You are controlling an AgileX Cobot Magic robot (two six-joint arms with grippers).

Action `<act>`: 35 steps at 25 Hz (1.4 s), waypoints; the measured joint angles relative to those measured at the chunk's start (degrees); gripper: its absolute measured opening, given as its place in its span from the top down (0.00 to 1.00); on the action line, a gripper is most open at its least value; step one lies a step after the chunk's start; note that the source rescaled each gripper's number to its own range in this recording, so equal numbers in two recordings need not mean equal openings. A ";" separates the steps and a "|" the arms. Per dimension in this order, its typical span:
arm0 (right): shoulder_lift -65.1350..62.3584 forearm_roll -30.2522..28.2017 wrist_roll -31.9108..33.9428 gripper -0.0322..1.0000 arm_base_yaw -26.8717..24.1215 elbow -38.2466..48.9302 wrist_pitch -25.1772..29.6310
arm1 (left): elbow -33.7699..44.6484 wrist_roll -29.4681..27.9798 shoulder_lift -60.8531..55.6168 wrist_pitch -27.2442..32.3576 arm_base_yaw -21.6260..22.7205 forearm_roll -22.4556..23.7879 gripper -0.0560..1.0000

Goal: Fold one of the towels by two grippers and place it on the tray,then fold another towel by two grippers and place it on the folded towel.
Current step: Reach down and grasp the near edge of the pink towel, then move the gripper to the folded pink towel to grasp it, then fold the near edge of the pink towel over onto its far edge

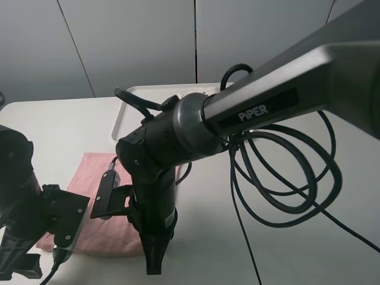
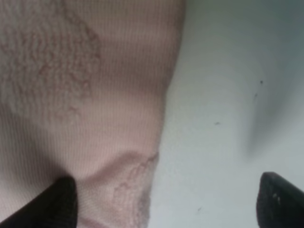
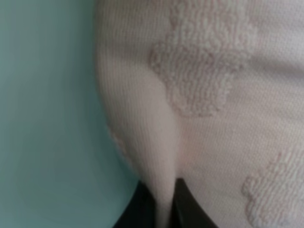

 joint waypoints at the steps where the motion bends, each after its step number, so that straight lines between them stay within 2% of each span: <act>1: 0.00 -0.09 0.09 0.96 0.00 0.00 0.00 | 0.00 0.00 0.00 -0.11 0.00 0.00 0.02; 4: 0.00 -0.21 0.09 0.96 0.00 0.00 0.00 | 0.00 0.00 0.00 -0.23 0.00 0.00 0.03; 6: 0.00 -0.21 0.09 0.96 0.00 0.00 0.00 | 0.00 -0.04 0.10 -1.06 0.00 0.00 0.11; 8: 0.00 -0.21 0.21 0.96 0.00 0.00 0.00 | 0.00 -0.13 0.33 -2.83 0.00 0.60 0.27; 13: 0.00 -0.21 0.35 0.96 0.00 0.00 0.00 | 0.00 -0.79 0.55 -6.76 0.00 2.31 0.79; 15: 0.00 -0.21 0.35 0.96 0.00 0.00 0.00 | 0.00 -2.45 0.65 -7.28 0.00 2.34 0.91; 26: -0.94 -0.75 0.55 0.96 0.00 0.00 0.00 | 0.13 -5.12 -0.54 -7.76 0.00 1.65 0.94; 32: -3.86 -3.77 5.72 0.96 0.00 0.00 0.44 | 0.60 -12.06 -3.27 -8.70 0.00 -3.20 0.95; 35: -6.13 -4.55 6.80 0.96 0.00 0.00 1.00 | 0.63 -13.27 -5.14 -8.31 0.00 -5.59 0.95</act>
